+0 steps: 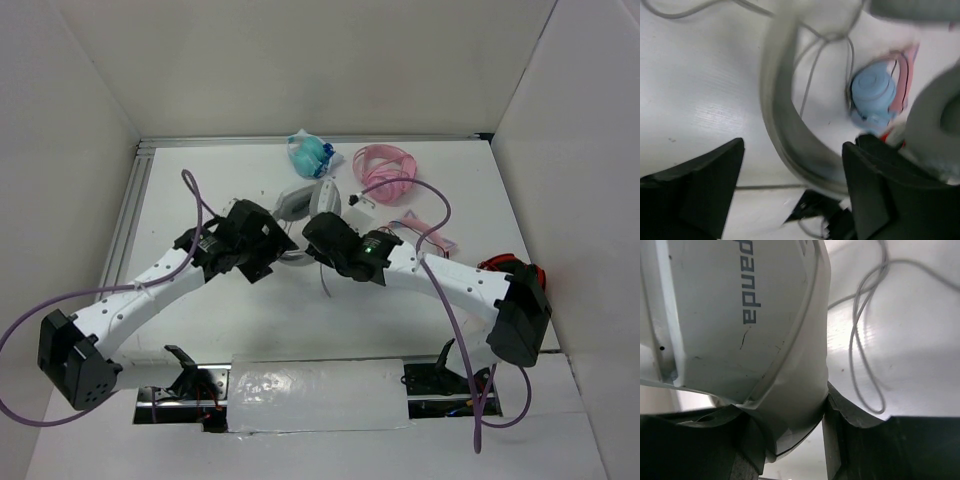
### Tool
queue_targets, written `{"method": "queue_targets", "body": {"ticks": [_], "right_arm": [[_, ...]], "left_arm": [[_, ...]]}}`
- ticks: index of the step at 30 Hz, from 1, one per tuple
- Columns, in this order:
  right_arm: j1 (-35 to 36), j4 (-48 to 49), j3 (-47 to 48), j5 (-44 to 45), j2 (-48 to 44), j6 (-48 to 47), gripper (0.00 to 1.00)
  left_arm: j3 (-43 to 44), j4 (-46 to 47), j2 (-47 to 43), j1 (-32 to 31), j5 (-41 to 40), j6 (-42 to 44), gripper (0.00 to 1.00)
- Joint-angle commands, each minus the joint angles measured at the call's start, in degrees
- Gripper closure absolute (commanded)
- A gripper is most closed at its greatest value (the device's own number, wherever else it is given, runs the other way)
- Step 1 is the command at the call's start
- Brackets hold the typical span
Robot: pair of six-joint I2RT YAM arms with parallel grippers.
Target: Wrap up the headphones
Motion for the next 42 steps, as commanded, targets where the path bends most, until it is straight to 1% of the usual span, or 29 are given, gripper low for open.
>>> {"method": "queue_targets", "body": {"ticks": [1, 3, 5, 6, 7, 8, 9, 10, 11, 12, 14, 15, 18, 20, 24, 26, 27, 28, 29, 30, 31, 32, 33, 35, 36, 37, 39, 40, 42], "right_arm": [[-0.7, 0.0, 3.6, 5.3, -2.7, -12.8, 1.00], [-1.6, 0.9, 3.5, 3.5, -4.4, -19.5, 1.00], [-2.8, 0.0, 3.7, 2.3, -5.9, -25.5, 1.00], [-3.4, 0.5, 2.9, 0.1, -6.8, -27.4, 1.00], [-3.6, 1.6, 2.1, -1.4, -7.7, -32.0, 1.00], [-3.8, 4.7, 0.9, -2.9, -9.1, -34.3, 1.00], [-4.3, 6.9, -1.5, -5.0, -11.7, -36.4, 1.00], [-4.7, 8.8, -2.7, -10.3, -13.1, -38.5, 1.00], [-5.0, 12.4, -3.7, -13.2, -14.5, -42.3, 1.00], [-5.8, 14.0, -5.2, -16.4, -17.0, -44.4, 1.00], [-6.1, 15.2, -5.6, -21.6, -18.2, -46.1, 1.00], [-6.3, 14.8, -5.0, -23.1, -18.6, -48.6, 1.00], [-6.3, 13.4, -3.1, -26.9, -18.6, -50.4, 1.00], [-5.7, 12.9, -2.4, -29.6, -17.6, -51.1, 1.00], [-5.1, 12.5, -1.2, -30.2, -17.0, -52.4, 1.00], [-5.1, 12.4, -0.8, -30.2, -17.0, -52.2, 1.00], [-5.1, 12.2, -0.4, -28.8, -16.9, -51.9, 1.00], [-5.1, 11.3, 0.1, -28.4, -16.8, -51.6, 1.00], [-5.5, 10.9, 0.7, -28.5, -16.4, -51.7, 1.00], [-5.5, 10.6, 1.0, -27.5, -16.1, -51.5, 1.00], [-5.5, 9.9, 1.4, -27.1, -15.8, -51.1, 1.00], [-5.5, 8.9, 2.1, -26.1, -15.2, -50.6, 0.96], [-5.4, 8.9, 2.5, -24.8, -14.9, -50.6, 0.96], [-5.2, 8.0, 3.1, -22.3, -14.5, -49.8, 0.72], [-5.3, 7.4, 3.4, -19.4, -14.2, -49.1, 0.47], [-5.2, 6.3, 4.1, -18.1, -13.9, -47.7, 0.26], [-5.2, 5.2, 4.6, -14.2, -13.2, -45.7, 0.01], [-5.1, 5.0, 5.0, -13.2, -12.9, -43.1, 0.00], [-4.9, 4.0, 5.5, -11.0, -12.0, -39.4, 0.00]], "left_arm": [[-0.3, 7.0, -4.4, -1.2, 5.5, 15.7, 0.01], [0.0, 7.3, -6.2, -1.1, 5.3, 21.7, 0.01], [0.4, 4.6, -7.6, -1.2, 3.7, 23.4, 0.01], [0.3, 4.3, -8.5, -1.0, 2.8, 24.9, 0.01], [-0.2, 4.2, -10.2, -0.8, 1.5, 27.6, 0.01], [-0.8, 5.3, -11.0, -0.6, 0.9, 29.4, 0.01], [-1.9, 5.7, -12.2, -0.4, 0.6, 31.9, 0.01], [-2.6, 6.2, -12.6, 0.1, 1.2, 33.4, 0.01], [-3.3, 6.7, -13.0, 1.0, 2.1, 34.7, 0.01], [-4.7, 7.5, -13.2, 1.5, 3.0, 35.7, 0.01], [-5.8, 8.5, -13.1, 2.5, 5.2, 37.2, 0.01], [-6.8, 9.9, -12.9, 2.7, 5.9, 38.5, 0.01], [-7.2, 11.9, -11.8, 3.4, 8.9, 39.2, 0.01], [-7.6, 15.4, -11.3, 3.3, 10.5, 40.0, 0.01], [-6.9, 18.1, -8.2, 3.4, 9.7, 41.1, 0.02], [-6.1, 17.6, -7.1, 3.6, 9.7, 41.4, 0.31], [-5.4, 17.5, -6.1, 3.6, 9.7, 41.4, 0.47], [-5.0, 16.7, -5.7, 3.6, 9.7, 41.2, 0.76], [-4.7, 16.4, -5.2, 3.5, 8.0, 40.8, 0.89], [-4.5, 16.3, -5.0, 3.6, 7.5, 39.8, 0.97], [-4.5, 16.2, -5.0, 3.6, 7.3, 39.2, 1.00], [-4.7, 16.7, -5.2, 3.7, 7.1, 38.6, 1.00], [-5.0, 16.9, -5.5, 3.7, 6.6, 38.0, 1.00], [-5.9, 16.9, -6.8, 3.7, 5.7, 35.3, 1.00], [-6.1, 16.4, -7.3, 3.6, 3.3, 33.7, 1.00], [-6.2, 15.4, -8.0, 3.7, 2.2, 31.3, 1.00], [-6.8, 12.7, -10.1, 3.6, -1.8, 25.3, 1.00], [-7.1, 11.9, -11.4, 3.6, -3.2, 20.7, 1.00], [-7.7, 10.1, -12.5, 3.6, -6.3, 16.3, 1.00]]}}
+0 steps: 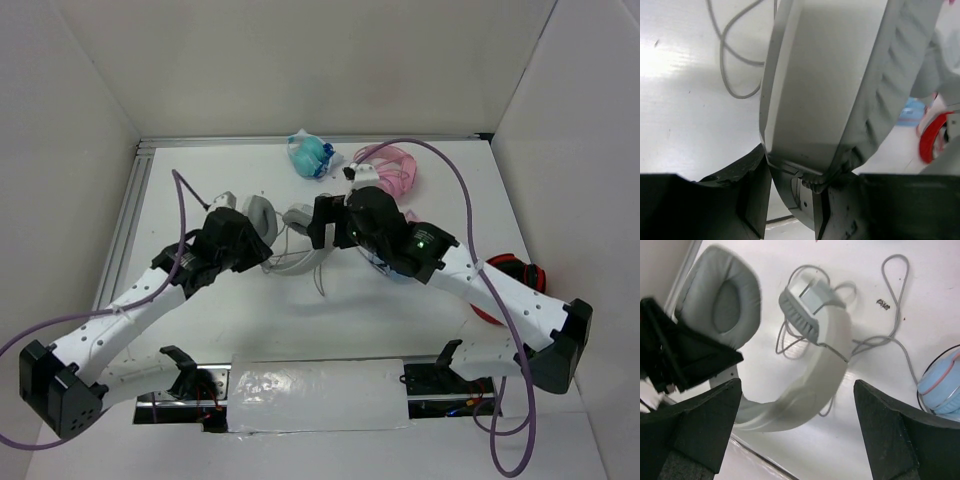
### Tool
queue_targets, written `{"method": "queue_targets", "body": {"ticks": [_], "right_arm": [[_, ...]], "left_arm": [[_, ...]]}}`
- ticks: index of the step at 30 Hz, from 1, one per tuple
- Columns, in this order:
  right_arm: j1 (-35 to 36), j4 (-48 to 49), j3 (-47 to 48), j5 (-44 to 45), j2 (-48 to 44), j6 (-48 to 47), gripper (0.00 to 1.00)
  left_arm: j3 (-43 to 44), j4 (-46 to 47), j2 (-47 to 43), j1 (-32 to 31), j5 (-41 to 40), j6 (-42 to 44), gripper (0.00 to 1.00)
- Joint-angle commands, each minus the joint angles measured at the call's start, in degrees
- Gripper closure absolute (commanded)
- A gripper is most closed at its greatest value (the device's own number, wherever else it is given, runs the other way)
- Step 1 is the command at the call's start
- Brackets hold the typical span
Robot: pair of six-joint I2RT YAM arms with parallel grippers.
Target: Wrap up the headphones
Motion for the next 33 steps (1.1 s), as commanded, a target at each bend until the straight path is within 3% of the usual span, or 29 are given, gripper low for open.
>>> {"method": "queue_targets", "body": {"ticks": [1, 5, 10, 20, 28, 31, 33], "right_arm": [[0.8, -0.9, 3.8, 7.2, 1.2, 7.9, 0.00], [3.1, -7.6, 6.2, 10.8, 3.5, 20.1, 0.00], [4.8, -18.2, 15.0, 8.8, 11.5, 29.2, 0.00], [7.4, -23.2, 22.2, 10.3, 20.9, 30.3, 0.00], [5.3, -21.7, 23.3, 6.3, 28.2, 31.4, 0.01], [3.8, -21.5, 25.7, 5.7, 30.2, 30.7, 0.08], [3.4, -23.2, 27.6, 7.3, 32.1, 30.8, 0.21]], "left_arm": [[-0.2, -0.2, -4.5, 0.0, -7.2, -14.8, 1.00], [0.0, -4.8, -4.7, -0.1, -11.0, -23.4, 1.00], [1.3, -7.8, -2.1, -0.6, -13.2, -28.9, 1.00], [6.9, -18.1, 4.9, -3.8, -18.3, -39.1, 1.00], [4.2, -10.9, 2.5, -4.0, -16.5, -35.2, 1.00], [3.7, -11.4, 1.8, -4.1, -16.9, -35.7, 1.00], [3.9, -12.4, 1.7, -4.2, -17.8, -36.4, 1.00]]}}
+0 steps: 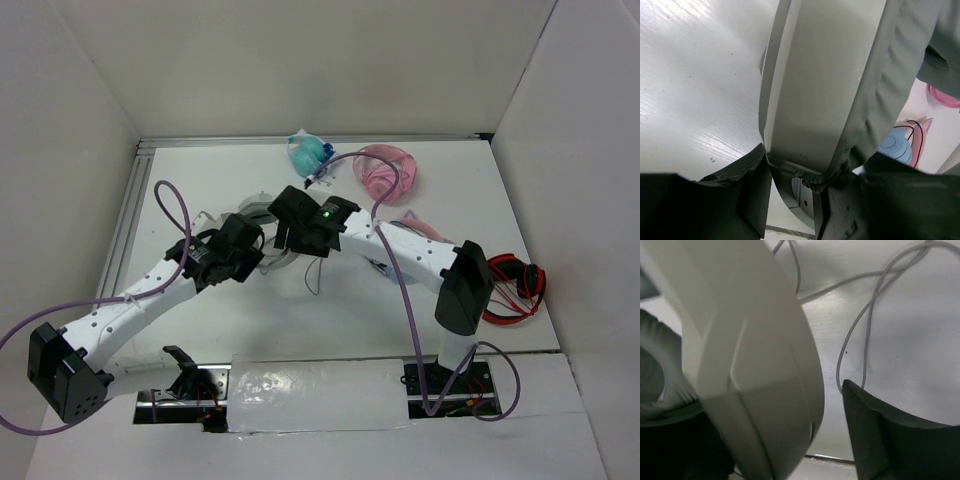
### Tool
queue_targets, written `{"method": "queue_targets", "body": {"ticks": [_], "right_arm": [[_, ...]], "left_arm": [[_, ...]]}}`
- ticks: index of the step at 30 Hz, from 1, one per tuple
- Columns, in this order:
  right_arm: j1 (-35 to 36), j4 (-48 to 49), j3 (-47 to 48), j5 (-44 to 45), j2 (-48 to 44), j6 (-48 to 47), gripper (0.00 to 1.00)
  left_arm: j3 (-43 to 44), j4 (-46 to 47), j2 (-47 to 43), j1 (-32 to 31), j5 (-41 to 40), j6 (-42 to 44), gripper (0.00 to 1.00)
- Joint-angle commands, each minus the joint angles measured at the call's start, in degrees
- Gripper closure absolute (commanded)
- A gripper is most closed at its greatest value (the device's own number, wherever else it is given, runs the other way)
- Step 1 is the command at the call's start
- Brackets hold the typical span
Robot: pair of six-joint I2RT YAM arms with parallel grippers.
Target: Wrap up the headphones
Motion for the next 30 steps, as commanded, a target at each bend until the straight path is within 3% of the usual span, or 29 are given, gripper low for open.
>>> {"method": "queue_targets", "body": {"ticks": [1, 2, 4, 8, 9, 10, 12, 14, 16, 21, 27, 30], "right_arm": [[-1.3, -3.5, 6.5, 2.5, 1.6, 0.6, 0.25], [-1.2, -4.2, 7.0, 3.5, 2.0, 0.8, 0.28], [-1.2, -4.5, 7.0, 4.1, 2.0, 0.5, 0.49], [-0.8, -3.3, 5.8, 3.9, 0.8, -0.5, 1.00], [-0.6, -3.5, 6.0, 4.1, 0.7, -1.1, 1.00], [-0.5, -3.3, 6.0, 5.1, 0.2, -2.5, 1.00], [-0.6, -3.1, 6.1, 5.8, -0.5, -3.3, 1.00], [-0.9, -2.2, 5.9, 6.9, -2.6, -6.1, 1.00], [-1.2, -0.4, 4.0, 8.2, -4.8, -8.4, 1.00], [-4.8, 7.1, -3.3, 5.7, -14.1, -15.9, 1.00], [-10.6, 5.3, -5.9, 7.5, -22.4, -19.1, 1.00], [-13.7, 4.4, -7.6, 4.3, -25.5, -20.4, 1.00]], "left_arm": [[0.8, 2.7, -1.9, -0.5, -3.2, -1.2, 1.00], [0.9, 2.5, -1.8, -0.5, -3.3, -1.2, 1.00], [1.0, 2.5, -1.3, -0.6, -4.0, -1.1, 1.00], [1.9, 1.4, 0.0, -0.6, -4.2, -1.3, 1.00], [2.3, 1.7, 0.1, -0.6, -3.4, 0.9, 0.94], [2.2, 4.0, -0.4, -0.6, -2.3, 4.5, 0.70], [1.5, 6.9, -1.6, -0.6, -0.9, 9.4, 0.49], [0.4, 11.3, -3.1, -0.6, 0.6, 13.8, 0.19], [-1.6, 13.9, -6.4, -0.7, 3.8, 20.6, 0.04], [-5.0, 19.7, -15.7, -0.6, 12.0, 37.8, 0.01], [-7.5, 16.2, -23.3, 0.5, 13.9, 45.4, 0.01], [-11.1, 20.5, -25.9, 2.3, 18.0, 52.5, 0.01]]}}
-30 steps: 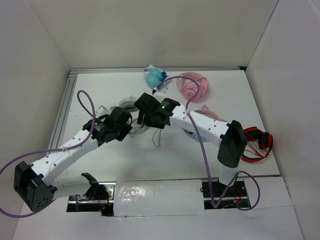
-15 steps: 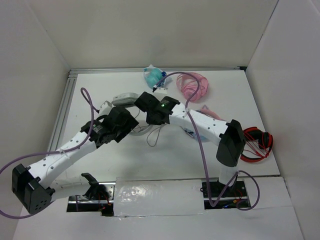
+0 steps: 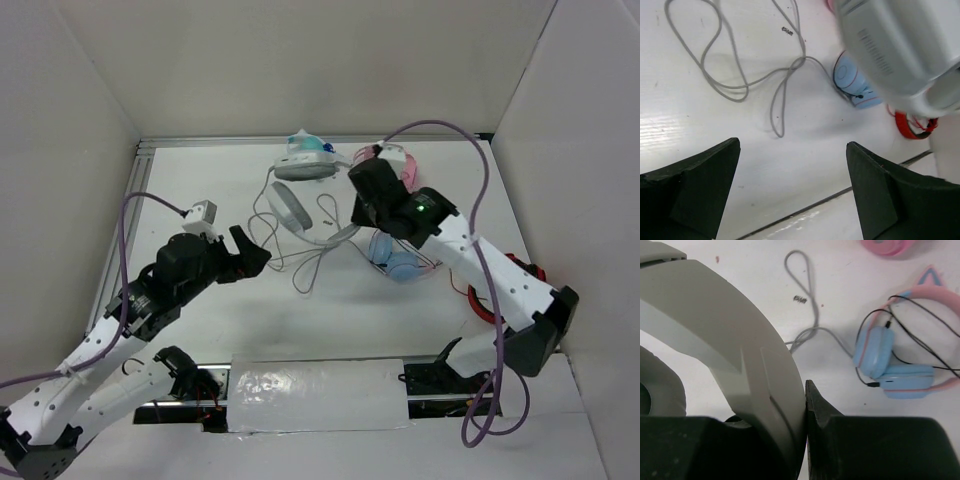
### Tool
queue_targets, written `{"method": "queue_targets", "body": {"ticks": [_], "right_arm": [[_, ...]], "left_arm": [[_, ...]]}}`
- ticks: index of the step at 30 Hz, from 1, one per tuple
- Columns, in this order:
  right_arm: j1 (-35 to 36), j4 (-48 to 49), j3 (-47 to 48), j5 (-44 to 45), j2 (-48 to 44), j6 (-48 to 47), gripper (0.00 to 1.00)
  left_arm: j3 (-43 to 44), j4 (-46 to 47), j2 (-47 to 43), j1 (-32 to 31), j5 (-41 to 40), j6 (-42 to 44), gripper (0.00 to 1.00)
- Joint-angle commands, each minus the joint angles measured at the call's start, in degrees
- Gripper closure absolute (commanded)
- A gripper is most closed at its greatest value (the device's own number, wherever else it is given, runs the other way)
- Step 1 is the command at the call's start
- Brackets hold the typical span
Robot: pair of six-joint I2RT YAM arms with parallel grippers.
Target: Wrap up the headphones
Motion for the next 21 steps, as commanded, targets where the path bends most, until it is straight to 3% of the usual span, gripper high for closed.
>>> {"method": "queue_targets", "body": {"ticks": [1, 4, 7, 8, 11, 15, 21], "right_arm": [[-4.4, 3.7, -1.2, -2.0, -5.4, -1.8, 1.00], [-7.9, 3.3, -2.6, -6.2, -8.6, -2.7, 1.00], [-10.2, 3.2, -3.0, -8.8, -10.3, -4.7, 1.00], [-10.6, 3.1, -2.4, -9.9, -10.8, -5.8, 1.00], [-10.9, 1.7, 0.7, -10.3, -11.5, -7.4, 1.00], [-10.9, 1.9, 4.5, -15.9, -12.0, -9.7, 1.00], [-11.5, 1.0, 11.7, -22.8, -10.3, -9.8, 1.00]], "left_arm": [[-4.3, 8.8, -2.0, 2.0, 5.3, 12.1, 0.01], [-8.4, 15.0, -1.4, 3.2, 6.3, 15.5, 0.01], [-12.0, 27.4, 1.3, 5.4, 11.3, 24.1, 0.01], [-12.1, 32.8, 4.2, 6.3, 15.1, 26.9, 0.01], [-9.3, 36.6, 12.8, 10.1, 18.3, 27.2, 0.01], [-6.2, 42.7, 24.4, 13.8, 29.4, 31.2, 0.01], [-3.7, 53.6, 37.1, 16.6, 36.5, 33.0, 0.01]]}}
